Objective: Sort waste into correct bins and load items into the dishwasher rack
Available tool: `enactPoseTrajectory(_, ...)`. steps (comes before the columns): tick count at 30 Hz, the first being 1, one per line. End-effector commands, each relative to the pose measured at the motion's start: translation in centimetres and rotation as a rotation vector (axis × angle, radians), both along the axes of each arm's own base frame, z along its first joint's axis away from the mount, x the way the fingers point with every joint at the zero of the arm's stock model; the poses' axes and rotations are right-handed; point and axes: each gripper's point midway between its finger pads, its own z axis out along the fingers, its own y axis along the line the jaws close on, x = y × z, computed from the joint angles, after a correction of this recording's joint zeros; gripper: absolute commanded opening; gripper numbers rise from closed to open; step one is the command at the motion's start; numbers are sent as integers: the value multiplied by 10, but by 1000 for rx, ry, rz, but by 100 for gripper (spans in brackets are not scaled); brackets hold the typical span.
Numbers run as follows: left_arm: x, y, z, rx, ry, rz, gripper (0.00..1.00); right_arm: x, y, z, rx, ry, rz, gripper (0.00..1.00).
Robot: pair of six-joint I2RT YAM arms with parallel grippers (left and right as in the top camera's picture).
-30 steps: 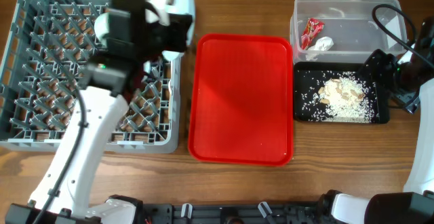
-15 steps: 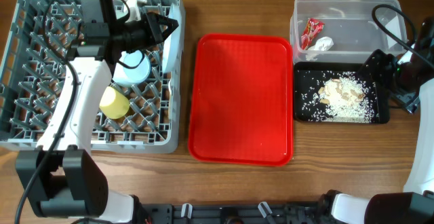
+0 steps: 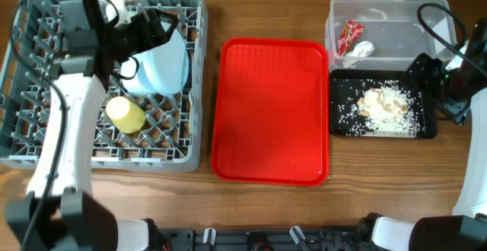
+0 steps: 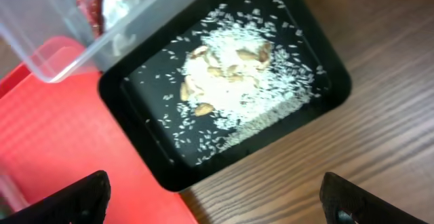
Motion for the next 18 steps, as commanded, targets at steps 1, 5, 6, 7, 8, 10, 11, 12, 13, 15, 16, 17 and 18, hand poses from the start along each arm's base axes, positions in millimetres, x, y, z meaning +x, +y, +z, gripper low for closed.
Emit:
enactPoseTrajectory(1,-17,4,49,62,-131,5,83,13,22,1,94,-59,140,100)
enactPoseTrajectory(5,-32,12,42,118,-69,63,79,29,63,15,215,-185,356,100)
enactPoseTrajectory(6,-36,13,32,141,-25,79,79,35,74,19,220,-215,410,100)
enactPoseTrajectory(7,-42,13,20,175,29,95,79,41,83,21,208,-238,450,100)
enactPoseTrajectory(8,-46,14,11,208,67,110,81,47,92,24,199,-259,483,100)
enactPoseTrajectory(10,-58,20,-6,312,147,157,92,61,115,31,174,-316,564,100)
enactPoseTrajectory(11,-63,24,-12,355,179,184,100,65,123,32,152,-330,590,100)
enactPoseTrajectory(12,-70,27,-19,403,217,209,100,70,131,32,114,-340,616,100)
enactPoseTrajectory(13,-80,30,-26,455,261,217,100,74,138,30,71,-333,637,100)
enactPoseTrajectory(15,-98,31,-38,486,344,204,100,70,147,19,26,-279,663,100)
enactPoseTrajectory(16,-110,33,-44,479,404,215,100,65,149,13,26,-237,655,100)
enactPoseTrajectory(17,-119,33,-48,473,449,219,100,60,149,9,39,-208,632,100)
enactPoseTrajectory(18,-127,33,-52,476,482,207,100,56,149,7,48,-188,622,100)
